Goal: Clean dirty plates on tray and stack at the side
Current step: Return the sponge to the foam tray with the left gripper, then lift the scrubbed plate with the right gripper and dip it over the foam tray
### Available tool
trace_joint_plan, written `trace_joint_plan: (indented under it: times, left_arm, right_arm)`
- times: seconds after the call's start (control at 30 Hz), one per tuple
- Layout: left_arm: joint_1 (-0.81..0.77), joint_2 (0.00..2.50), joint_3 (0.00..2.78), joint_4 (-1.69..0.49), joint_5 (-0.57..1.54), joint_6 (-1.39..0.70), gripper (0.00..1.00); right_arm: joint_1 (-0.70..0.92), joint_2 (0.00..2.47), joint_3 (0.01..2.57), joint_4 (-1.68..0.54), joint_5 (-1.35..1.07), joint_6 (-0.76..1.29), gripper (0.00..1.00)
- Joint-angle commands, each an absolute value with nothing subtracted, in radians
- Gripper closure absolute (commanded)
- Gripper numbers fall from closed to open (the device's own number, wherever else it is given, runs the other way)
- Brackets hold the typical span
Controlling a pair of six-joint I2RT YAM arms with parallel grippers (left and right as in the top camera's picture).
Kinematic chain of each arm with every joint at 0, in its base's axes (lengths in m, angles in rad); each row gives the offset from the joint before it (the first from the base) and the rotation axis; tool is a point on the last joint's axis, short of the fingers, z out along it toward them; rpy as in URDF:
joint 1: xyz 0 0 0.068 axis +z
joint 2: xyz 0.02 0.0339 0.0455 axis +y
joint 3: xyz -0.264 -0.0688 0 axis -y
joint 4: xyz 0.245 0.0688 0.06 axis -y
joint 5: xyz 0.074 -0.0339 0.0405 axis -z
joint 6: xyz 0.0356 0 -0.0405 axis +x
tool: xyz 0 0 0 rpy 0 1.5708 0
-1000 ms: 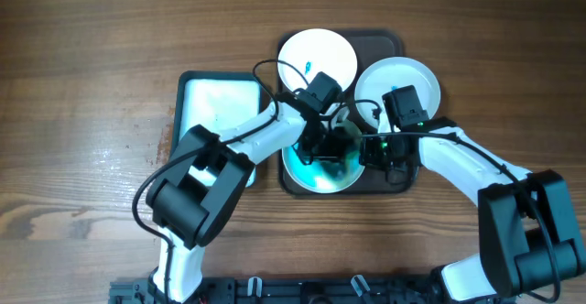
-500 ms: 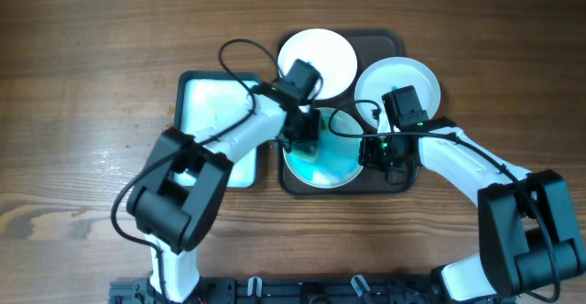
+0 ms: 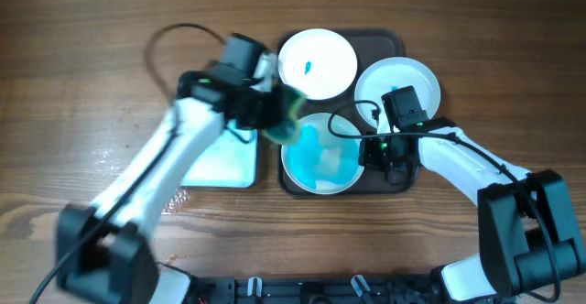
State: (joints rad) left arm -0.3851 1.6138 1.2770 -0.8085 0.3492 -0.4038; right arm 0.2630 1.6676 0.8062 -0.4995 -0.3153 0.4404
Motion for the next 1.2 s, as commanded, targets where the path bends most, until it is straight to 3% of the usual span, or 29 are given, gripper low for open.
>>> trace_joint_plan:
  times: [0.0,0.07,0.13,0.23,0.27,0.37,0.5,0.53,0.73,0.87,1.07,1.17]
  left_arm:
    - [-0.252,1.594,1.273,-0.918,0.124,-0.396,0.96]
    - [-0.199,1.625,1.212,-0.898,0.041,-0.397,0.96]
    - [-0.167,1.698,1.061,-0.746,0.024,-0.396,0.96]
    - [-0.163,1.739,1.021,-0.702,0.057,-0.396,0.95]
    - [-0.162,1.728,1.024,-0.705,0.059,-0.396,0.89]
    - [-0.159,1.631,1.075,-0.781,0.108,-0.396,0.50]
    - [-0.159,1.446,1.148,-0.875,0.145,-0.400,0.15]
    - [-0.152,1.386,1.158,-0.885,0.145,-0.401,0.00]
    - [0.007,1.114,1.161,-0.892,0.145,-0.456,0.00]
    - [0.097,1.012,1.161,-0.896,0.132,-0.452,0.00]
    - [0.104,1.018,1.161,-0.896,0.133,-0.452,0.00]
    - [0.104,1.023,1.161,-0.896,0.133,-0.452,0.00]
  right_arm:
    - [0.262,1.705,0.761,-0.511,-0.238,0.418,0.96]
    - [0.262,1.705,0.761,-0.505,-0.239,0.419,0.96]
    - [0.262,1.705,0.761,-0.509,-0.250,0.419,0.87]
    - [0.262,1.705,0.767,-0.511,-0.269,0.376,0.96]
    - [0.262,1.703,0.779,-0.516,-0.275,0.353,0.96]
    - [0.262,1.644,0.837,-0.583,-0.258,0.344,0.96]
    - [0.262,1.494,0.905,-0.691,-0.180,0.344,0.96]
    - [0.262,1.466,0.922,-0.716,-0.181,0.344,0.96]
    - [0.292,1.464,1.074,-0.846,-0.180,0.338,0.96]
    - [0.490,1.502,1.341,-0.883,-0.036,0.351,0.96]
    - [0.819,1.674,1.404,-0.570,0.393,0.347,0.96]
    - [0.956,1.765,1.404,-0.424,0.680,0.159,0.96]
